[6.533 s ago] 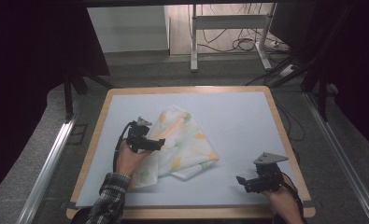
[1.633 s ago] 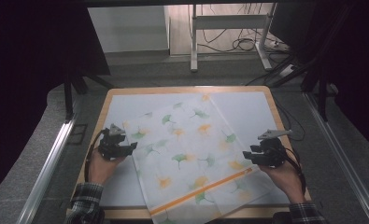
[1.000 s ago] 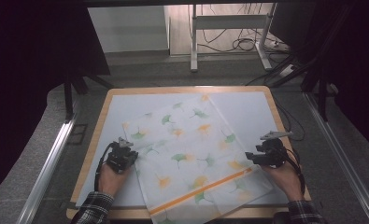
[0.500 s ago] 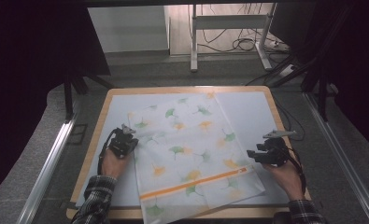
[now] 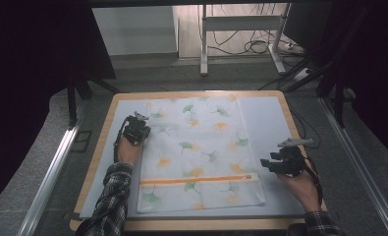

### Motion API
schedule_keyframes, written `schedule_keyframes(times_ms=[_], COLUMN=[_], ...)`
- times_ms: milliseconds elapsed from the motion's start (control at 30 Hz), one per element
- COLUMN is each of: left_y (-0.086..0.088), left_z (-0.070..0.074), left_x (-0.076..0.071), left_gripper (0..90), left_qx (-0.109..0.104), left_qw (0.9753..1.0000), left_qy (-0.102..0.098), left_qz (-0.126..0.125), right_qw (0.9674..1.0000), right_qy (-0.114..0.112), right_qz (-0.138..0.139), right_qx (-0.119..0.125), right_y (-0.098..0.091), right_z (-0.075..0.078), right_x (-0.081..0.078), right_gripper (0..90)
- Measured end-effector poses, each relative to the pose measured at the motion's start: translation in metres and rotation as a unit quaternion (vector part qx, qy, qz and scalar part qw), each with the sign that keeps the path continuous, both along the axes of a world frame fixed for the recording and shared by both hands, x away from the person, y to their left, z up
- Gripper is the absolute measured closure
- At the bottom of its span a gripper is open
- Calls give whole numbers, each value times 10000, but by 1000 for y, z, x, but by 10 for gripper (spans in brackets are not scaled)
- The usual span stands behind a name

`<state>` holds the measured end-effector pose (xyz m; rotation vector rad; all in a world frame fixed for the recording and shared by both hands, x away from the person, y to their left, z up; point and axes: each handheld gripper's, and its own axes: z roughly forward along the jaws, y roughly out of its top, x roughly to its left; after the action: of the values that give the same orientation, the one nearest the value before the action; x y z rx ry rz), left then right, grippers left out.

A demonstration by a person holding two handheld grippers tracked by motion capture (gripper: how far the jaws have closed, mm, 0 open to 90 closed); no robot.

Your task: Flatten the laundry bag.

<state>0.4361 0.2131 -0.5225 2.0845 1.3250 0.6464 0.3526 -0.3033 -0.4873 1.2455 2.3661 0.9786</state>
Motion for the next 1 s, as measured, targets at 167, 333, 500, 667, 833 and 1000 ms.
schedule_keyframes(times_ms=[167, 333, 500, 667, 833, 1000], left_y=[7, 13, 7, 6, 7, 7], left_z=[11, 0, 10, 7, 5, 4], left_x=[-30, -76, -115, -132, -146, -150], left_gripper=[572, 512, 404, 349, 310, 271], left_qx=[-636, -890, -982, -1045, -1041, -1054], left_qw=[9974, 9942, 9915, 9902, 9901, 9897], left_qy=[18, 76, -130, -105, -61, -60], left_qz=[-343, -594, -842, -921, -938, -964], right_qw=[10000, 9999, 9992, 9985, 9977, 9967], right_qy=[0, -17, -118, -206, -309, -324], right_qz=[9, 103, 358, 486, 604, 721], right_qx=[43, -2, -138, -149, -83, -178], right_y=[-2, 2, 10, 11, 12, 15], right_z=[-1, -2, -5, -4, -3, -5], right_x=[0, -3, -7, -10, -13, -16], right_gripper=[411, 380, 300, 261, 204, 150])
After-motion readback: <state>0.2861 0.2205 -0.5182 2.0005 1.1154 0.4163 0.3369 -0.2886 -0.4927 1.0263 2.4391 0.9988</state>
